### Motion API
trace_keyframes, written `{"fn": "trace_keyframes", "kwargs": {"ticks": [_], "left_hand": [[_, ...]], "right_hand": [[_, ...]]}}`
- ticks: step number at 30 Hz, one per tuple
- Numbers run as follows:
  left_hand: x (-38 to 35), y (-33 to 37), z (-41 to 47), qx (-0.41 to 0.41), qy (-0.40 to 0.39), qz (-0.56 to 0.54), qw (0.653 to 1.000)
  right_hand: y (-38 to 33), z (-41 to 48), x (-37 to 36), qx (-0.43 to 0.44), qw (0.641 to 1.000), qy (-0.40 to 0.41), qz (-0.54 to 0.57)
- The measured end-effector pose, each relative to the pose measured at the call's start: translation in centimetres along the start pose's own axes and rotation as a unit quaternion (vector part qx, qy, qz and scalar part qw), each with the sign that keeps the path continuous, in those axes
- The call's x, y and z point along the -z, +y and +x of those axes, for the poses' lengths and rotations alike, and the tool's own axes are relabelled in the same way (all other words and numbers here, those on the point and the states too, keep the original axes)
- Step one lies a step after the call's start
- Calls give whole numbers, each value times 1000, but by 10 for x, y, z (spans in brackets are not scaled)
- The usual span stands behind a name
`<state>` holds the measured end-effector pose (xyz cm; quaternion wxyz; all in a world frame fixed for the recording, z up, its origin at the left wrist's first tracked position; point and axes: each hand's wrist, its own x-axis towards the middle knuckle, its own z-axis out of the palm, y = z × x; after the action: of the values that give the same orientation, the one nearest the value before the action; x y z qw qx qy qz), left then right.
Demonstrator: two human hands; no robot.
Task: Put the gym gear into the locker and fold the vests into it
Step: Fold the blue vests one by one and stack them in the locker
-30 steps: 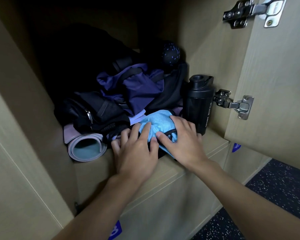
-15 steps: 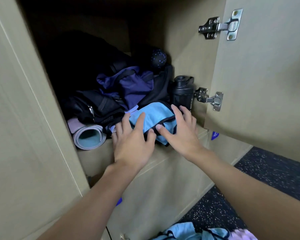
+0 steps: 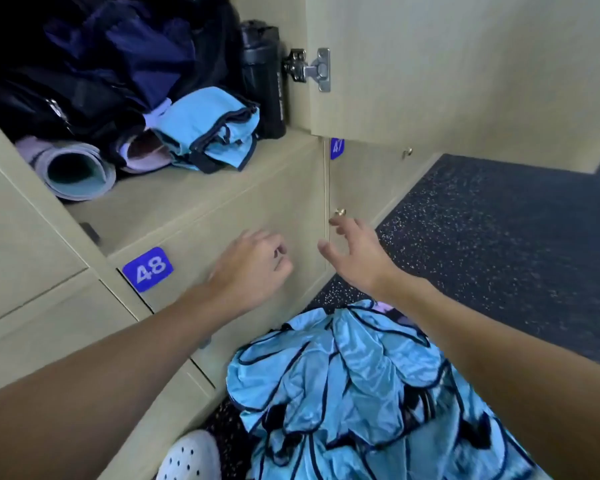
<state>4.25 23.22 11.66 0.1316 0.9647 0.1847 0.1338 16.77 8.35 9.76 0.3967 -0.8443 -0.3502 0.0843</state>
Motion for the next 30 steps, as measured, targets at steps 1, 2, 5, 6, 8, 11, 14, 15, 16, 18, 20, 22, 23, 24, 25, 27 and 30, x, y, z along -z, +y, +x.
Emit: {"fn": "trace_keyframes", "kwargs": {"ticks": [1,2,5,6,8,11,14,15,16,18,20,22,23,24,25,27,30], "left_hand": [[-13,-1,-7,-10,-27,21,999],[-25,-2,-14,-4,-54,29,998],[-65,-21,-37,53,-137,22,989],[-79,-31,-45,65,-162,30,984],[-104,-53,-64,84,-206,64,973],[-125,-79,-87,109,-246,84,959],[-140,-96,-102,125,-255,51,957],[-145,-100,-105,127,-250,43,959],[-149,-102,-107,129,-239,35,962],[-155,-107,-108,131,-211,20,968],[-159,-110,-106,131,-185,7,974],[-159,-110,-104,141,-153,-7,978],[-159,-109,-103,143,-139,-10,980],[-159,-107,-102,138,-129,-4,982],[-159,-104,-101,125,-121,12,985],[-159,-94,-98,92,-105,44,989],[-163,-72,-85,43,-119,29,992]], "right_hand": [[15,-14,-6,-18,1000,-15,1],[29,-28,-13,-36,999,-30,4],[69,-67,-44,-63,994,-88,-13],[80,-77,-55,-70,991,-111,-22],[100,-92,-80,-84,984,-155,-34],[118,-105,-116,-91,974,-204,-38],[127,-112,-147,-83,970,-221,-54],[128,-112,-155,-80,970,-222,-64],[129,-113,-161,-79,969,-220,-76],[131,-112,-167,-81,969,-213,-96],[133,-110,-168,-82,969,-210,-101],[135,-109,-166,-80,972,-203,-91],[135,-108,-164,-77,974,-194,-90],[135,-107,-161,-72,976,-178,-99],[135,-105,-158,-67,979,-153,-118],[137,-98,-149,-68,981,-86,-158],[146,-83,-132,-101,978,-39,-181]]}}
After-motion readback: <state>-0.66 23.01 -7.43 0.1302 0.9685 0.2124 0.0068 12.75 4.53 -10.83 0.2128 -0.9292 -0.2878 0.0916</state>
